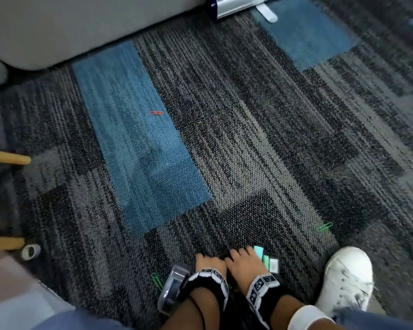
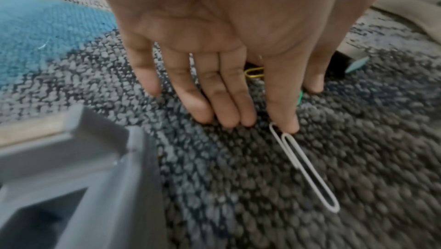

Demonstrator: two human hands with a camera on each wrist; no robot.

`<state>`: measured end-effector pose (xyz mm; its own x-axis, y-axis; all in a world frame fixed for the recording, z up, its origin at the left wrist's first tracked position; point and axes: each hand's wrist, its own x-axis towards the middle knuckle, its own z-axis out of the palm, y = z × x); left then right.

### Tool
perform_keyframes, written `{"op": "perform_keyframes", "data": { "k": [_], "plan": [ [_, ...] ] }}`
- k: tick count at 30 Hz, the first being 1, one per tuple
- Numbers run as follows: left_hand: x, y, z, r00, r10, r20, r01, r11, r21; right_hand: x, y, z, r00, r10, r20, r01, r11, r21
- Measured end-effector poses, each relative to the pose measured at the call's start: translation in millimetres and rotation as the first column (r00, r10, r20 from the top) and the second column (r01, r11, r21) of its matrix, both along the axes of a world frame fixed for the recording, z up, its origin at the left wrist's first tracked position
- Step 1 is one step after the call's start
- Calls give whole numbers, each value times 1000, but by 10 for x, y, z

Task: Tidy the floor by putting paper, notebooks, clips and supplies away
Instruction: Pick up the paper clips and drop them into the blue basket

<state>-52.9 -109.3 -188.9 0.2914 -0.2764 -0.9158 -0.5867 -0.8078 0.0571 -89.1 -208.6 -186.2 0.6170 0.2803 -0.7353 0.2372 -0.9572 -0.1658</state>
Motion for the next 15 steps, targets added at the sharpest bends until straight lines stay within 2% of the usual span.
{"op": "perform_keyframes", "data": {
  "k": [4,6,10,15],
  "plan": [
    [59,-2,45,999,24,-25,-25,999,-35,19,-56,-134,993,2,121,0,1000,-15],
    [104,16,98,999,16,-37,-18,999,-45,127,-90,-103,999,41,20,-42,998,36],
    [155,86,143,1000,19,-10,-20,994,-104,215,-97,-118,996,84,-10,-83,996,22],
    [30,140,186,998,-65,-26,63,995,-76,270,-178,-32,997,-66,-40,68,997,47]
  ]
}}
